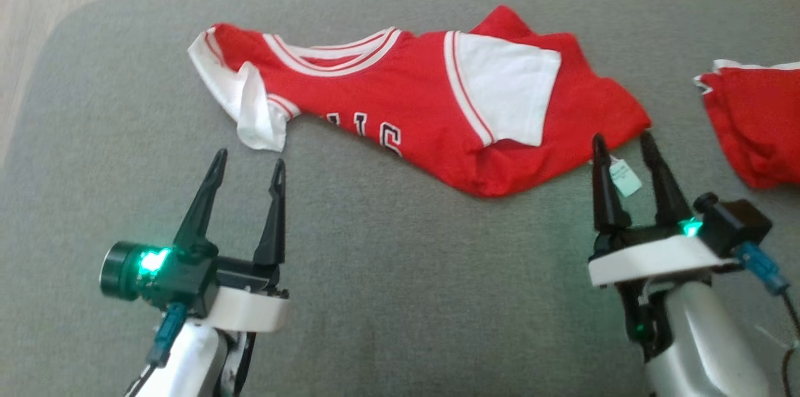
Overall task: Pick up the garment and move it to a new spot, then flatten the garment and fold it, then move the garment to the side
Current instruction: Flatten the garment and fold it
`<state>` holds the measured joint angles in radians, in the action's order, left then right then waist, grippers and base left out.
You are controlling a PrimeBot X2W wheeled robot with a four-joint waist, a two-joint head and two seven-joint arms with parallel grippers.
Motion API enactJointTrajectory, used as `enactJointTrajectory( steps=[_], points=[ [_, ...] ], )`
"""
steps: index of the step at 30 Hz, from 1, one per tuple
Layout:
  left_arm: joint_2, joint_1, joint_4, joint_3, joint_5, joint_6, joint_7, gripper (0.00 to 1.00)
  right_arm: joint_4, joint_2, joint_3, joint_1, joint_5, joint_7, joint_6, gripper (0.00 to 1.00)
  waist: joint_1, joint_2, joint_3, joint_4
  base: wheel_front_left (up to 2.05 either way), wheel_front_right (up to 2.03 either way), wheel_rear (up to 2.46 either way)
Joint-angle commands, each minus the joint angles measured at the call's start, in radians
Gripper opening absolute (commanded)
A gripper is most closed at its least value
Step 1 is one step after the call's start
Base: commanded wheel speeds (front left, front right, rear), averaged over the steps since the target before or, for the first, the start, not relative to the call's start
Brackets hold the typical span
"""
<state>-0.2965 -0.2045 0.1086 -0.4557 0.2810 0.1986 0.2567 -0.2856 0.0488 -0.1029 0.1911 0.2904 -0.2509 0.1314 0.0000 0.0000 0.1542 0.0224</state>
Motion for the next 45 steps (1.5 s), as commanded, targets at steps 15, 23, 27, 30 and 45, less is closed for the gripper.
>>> enactJointTrajectory(
  steps=[15,23,27,30,45],
  points=[
    [0.09,-0.08,0.01,0.055,-0.039,-0.064,0.005,1.0,-0.379,0.001,0.079,0.326,0.025,0.164,-0.001,1.0,0.0,0.0,0.111,0.144,0.0,0.0,0.0],
    [0.118,-0.082,0.016,0.084,-0.064,-0.093,0.005,1.0,-0.575,0.001,0.056,0.423,0.037,0.124,-0.001,0.19,0.0,0.0,0.124,0.168,0.0,0.0,0.0],
    [0.124,-0.079,0.024,0.101,-0.076,-0.101,0.005,1.0,-0.615,0.001,0.012,0.447,0.048,0.069,-0.001,0.0,0.0,0.0,0.115,0.157,0.0,0.0,0.0],
    [0.127,-0.073,0.027,0.112,-0.083,-0.108,0.005,1.0,-0.624,0.001,-0.014,0.456,0.064,0.035,-0.001,0.0,0.0,0.0,0.097,0.139,0.0,0.0,0.0],
    [0.152,-0.007,0.005,0.165,-0.097,-0.128,0.005,1.0,-0.216,0.001,-0.002,0.415,-0.14,-0.009,-0.001,0.0,0.0,0.0,-0.037,0.06,0.0,0.0,0.0]
  ],
)
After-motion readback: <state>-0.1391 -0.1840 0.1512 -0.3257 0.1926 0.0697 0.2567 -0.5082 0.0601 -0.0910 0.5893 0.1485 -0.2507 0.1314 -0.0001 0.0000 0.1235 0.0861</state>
